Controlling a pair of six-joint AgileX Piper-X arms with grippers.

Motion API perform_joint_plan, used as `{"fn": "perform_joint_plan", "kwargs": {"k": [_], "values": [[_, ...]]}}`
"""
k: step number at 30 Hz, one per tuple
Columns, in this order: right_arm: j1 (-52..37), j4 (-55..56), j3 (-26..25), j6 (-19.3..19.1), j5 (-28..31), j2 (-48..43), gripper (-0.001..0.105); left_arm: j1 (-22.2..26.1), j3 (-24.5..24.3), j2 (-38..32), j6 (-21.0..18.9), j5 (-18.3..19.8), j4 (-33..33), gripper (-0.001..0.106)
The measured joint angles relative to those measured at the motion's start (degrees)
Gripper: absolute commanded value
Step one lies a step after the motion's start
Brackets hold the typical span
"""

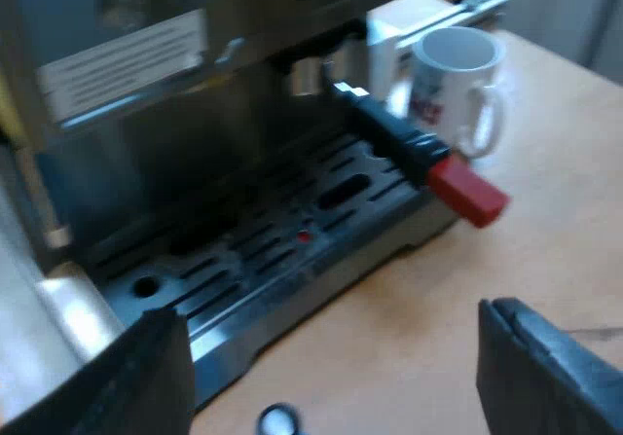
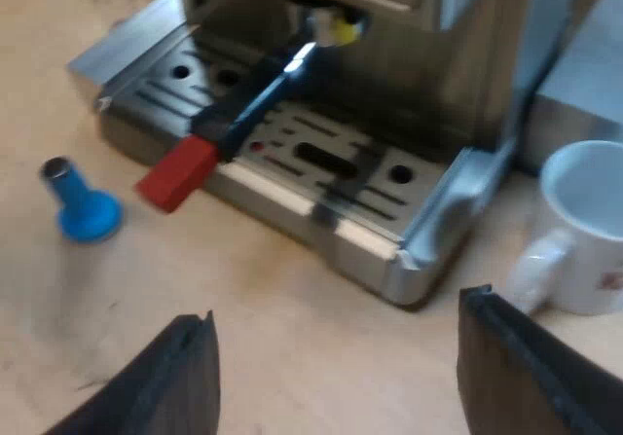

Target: Grind coffee beans and then tamp

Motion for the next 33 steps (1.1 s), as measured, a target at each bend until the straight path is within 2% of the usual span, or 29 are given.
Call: {"fn": "perform_joint_plan", "kwargs": {"k": [4,7,13,22,26,30,33], "values": [[4.3,-0.1,0.0,-0.1,-2.3,2.1,0.055,-3.9,0.0,2.6,1.0,1.7,-2.0,0.064],[7.9,-0.1,0.0,-0.1,-2.6,3.1,0.055,-6.6,0.0,4.3,3.9,2.8,-3.5,0.064],[14.7,-0.3,0.0,-0.1,-1.1,3.2,0.055,-10.4,-0.1,6.8,6.4,3.1,-5.0,0.064],[22.1,-0.5,0.0,0.0,4.9,3.2,0.055,-10.8,-0.1,11.4,6.4,6.7,-5.6,0.064],[25.0,-2.8,0.0,2.1,8.3,3.2,0.055,-10.8,0.3,12.4,8.7,6.9,-6.8,0.064],[27.2,-5.2,0.0,3.5,9.9,3.4,0.055,-10.8,2.3,12.4,8.9,7.0,-10.4,0.064],[29.0,-6.1,0.0,4.5,11.2,4.4,0.055,-10.8,2.8,12.6,8.9,7.0,-10.8,0.064]]}}
